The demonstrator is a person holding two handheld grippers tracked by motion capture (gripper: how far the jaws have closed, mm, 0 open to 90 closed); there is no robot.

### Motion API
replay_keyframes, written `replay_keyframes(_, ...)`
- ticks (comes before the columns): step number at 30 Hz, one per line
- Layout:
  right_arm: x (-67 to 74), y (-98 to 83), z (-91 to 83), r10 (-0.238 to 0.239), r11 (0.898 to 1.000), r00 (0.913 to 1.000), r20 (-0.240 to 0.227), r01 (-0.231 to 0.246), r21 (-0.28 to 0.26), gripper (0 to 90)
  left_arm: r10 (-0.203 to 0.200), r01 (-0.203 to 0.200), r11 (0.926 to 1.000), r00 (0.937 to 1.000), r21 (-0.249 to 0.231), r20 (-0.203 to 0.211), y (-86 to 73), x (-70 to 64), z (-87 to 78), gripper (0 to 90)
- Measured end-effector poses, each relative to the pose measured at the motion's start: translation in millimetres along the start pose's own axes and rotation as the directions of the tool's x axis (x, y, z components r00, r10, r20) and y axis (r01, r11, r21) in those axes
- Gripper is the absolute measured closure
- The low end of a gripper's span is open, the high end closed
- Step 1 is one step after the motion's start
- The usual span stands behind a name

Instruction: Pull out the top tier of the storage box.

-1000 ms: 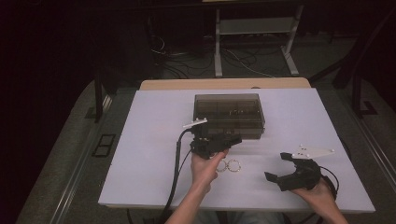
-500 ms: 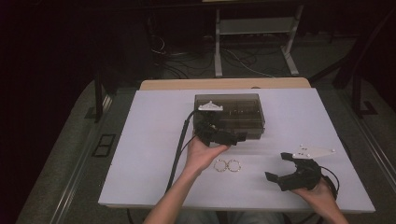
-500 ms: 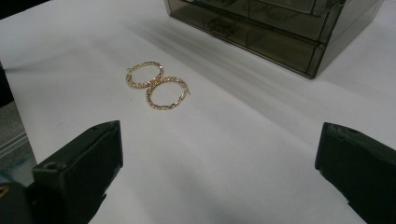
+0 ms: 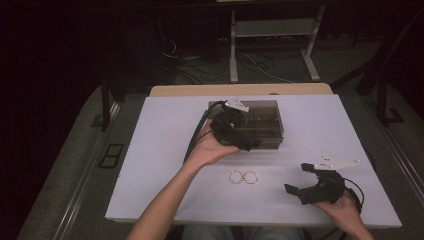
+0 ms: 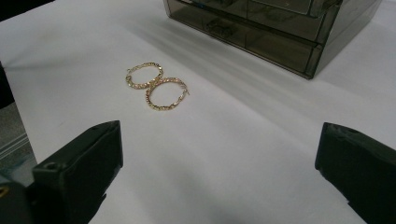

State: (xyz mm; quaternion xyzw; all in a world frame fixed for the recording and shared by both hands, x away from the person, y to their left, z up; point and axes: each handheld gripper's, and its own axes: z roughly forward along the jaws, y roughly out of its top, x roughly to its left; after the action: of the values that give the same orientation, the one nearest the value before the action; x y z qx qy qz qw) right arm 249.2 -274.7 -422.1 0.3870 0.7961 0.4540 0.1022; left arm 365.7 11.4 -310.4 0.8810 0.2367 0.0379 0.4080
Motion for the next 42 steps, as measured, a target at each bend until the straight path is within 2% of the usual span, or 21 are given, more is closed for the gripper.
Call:
replay_keyframes(2,-0.2,0.0,-0.1,0.002,1.0,1.0,0.001,-0.002,-0.001,0.3,0.028,-0.028,0.9996,0.9996,0.009,0.011,1.2,2.8,0.0,8.9)
replay_keyframes(6,-0.2,-0.1,-0.5,-0.002,1.0,1.0,0.0,0.002,-0.002,0.3,0.05,-0.051,0.9982,0.9982,0.032,0.034,3.5,3.5,-0.2,11.2)
replay_keyframes(8,-0.5,-0.1,-0.5,0.001,1.0,1.0,0.001,-0.001,0.0,0.3,0.085,-0.086,0.9952,0.9959,0.048,0.031,4.8,2.6,-0.7,11.2)
replay_keyframes(9,-0.7,-0.1,-0.4,0.002,1.0,1.0,0.002,-0.002,0.0,0.3,0.109,-0.111,0.9913,0.9935,0.071,0.033,5.8,2.5,-1.8,11.4)
replay_keyframes(11,-0.7,-0.1,-0.2,0.003,1.0,1.0,0.002,-0.003,0.002,0.3,0.145,-0.148,0.9854,0.9887,0.084,0.036,7.0,1.9,-2.1,11.9)
replay_keyframes(14,-1.1,0.0,0.4,0.0,1.0,1.0,0.0,0.0,0.006,0.3,0.168,-0.171,0.9808,0.9848,0.093,0.044,8.0,2.6,-0.7,13.0)
replay_keyframes(18,-1.2,0.0,0.5,0.001,1.0,1.0,0.001,-0.001,0.006,0.3,0.214,-0.218,0.9679,0.9758,0.125,0.046,7.6,5.6,2.2,14.3)
replay_keyframes(23,-1.4,-0.1,0.5,-0.004,1.0,1.0,-0.001,0.004,0.003,0.3,0.268,-0.271,0.9533,0.9626,0.134,0.043,4.3,9.6,6.3,18.2)
replay_keyframes(25,-1.4,-0.2,0.7,-0.008,1.0,1.0,-0.001,0.008,0.003,0.3,0.276,-0.279,0.9522,0.9602,0.124,0.046,2.9,11.6,7.7,19.6)
replay_keyframes(29,-1.4,-0.1,1.1,-0.009,1.0,1.0,-0.003,0.009,0.003,0.3,0.305,-0.307,0.9453,0.9517,0.11,0.038,2.0,16.1,8.2,27.2)
replay_keyframes(35,-1.2,-0.1,1.3,-0.014,1.0,0.9999,-0.004,0.014,0.006,0.3,0.306,-0.309,0.9457,0.951,0.101,0.046,-1.7,27.4,12.3,38.1)
replay_keyframes(42,-1.0,-0.2,1.8,-0.015,1.0,0.9999,-0.004,0.015,0.012,0.3,0.285,-0.288,0.9548,0.9571,0.073,0.055,-9.8,40.5,17.2,45.7)
